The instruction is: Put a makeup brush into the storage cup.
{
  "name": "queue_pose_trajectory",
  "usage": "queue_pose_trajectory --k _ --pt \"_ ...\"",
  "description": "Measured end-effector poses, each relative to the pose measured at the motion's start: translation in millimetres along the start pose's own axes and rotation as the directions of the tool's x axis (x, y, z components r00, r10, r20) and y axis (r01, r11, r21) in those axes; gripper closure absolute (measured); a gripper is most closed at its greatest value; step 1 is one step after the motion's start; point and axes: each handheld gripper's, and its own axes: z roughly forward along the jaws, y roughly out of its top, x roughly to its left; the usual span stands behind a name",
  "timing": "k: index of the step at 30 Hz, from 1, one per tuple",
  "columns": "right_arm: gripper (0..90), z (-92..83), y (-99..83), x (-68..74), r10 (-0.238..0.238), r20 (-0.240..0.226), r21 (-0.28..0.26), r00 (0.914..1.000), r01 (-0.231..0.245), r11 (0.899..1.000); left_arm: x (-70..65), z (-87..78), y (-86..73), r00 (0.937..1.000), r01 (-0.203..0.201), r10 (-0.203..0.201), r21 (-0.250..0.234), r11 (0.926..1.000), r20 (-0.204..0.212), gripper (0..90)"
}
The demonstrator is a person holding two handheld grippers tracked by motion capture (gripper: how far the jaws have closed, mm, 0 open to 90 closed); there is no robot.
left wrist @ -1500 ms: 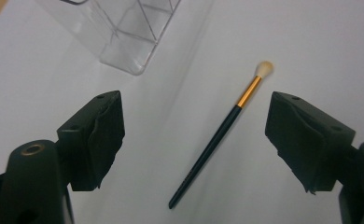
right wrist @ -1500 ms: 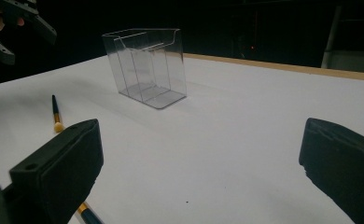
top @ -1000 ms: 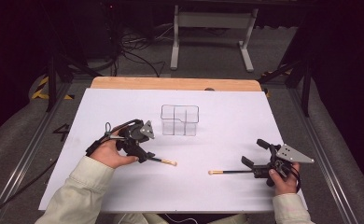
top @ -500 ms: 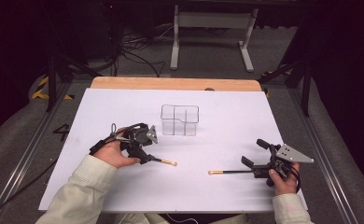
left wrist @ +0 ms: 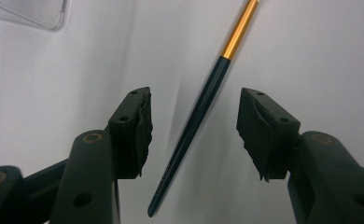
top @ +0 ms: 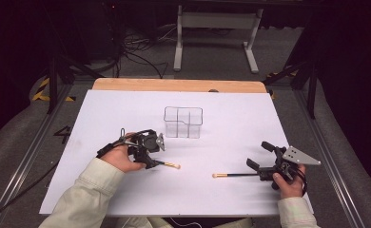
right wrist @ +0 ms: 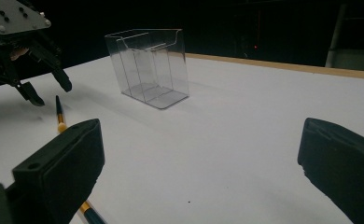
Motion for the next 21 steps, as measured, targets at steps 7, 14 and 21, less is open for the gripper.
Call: queue_pose_trajectory --k 7,14,21 --pt "1.0 -0.4 -0.1 -0.2 0.002 -0.005 -0.001 1.0 -0.002 1.0 -1.3 4.1 5.5 0.9998 -0.013 0.013 0.013 0.9998 0.015 47.4" --pt "1.4 -0.7 -0.2 -0.9 0.004 -0.023 -0.005 0.9997 -0.004 1.0 -3.6 7.0 14.7 0.9988 -0.03 0.03 0.007 0.9995 0.039 50.2" --pt "1.5 0.0 0.0 -0.8 -0.002 -0.028 0.003 0.9996 0.002 1.0 -5.1 13.2 18.2 0.9979 -0.04 0.038 0.03 0.9988 0.052 55.8"
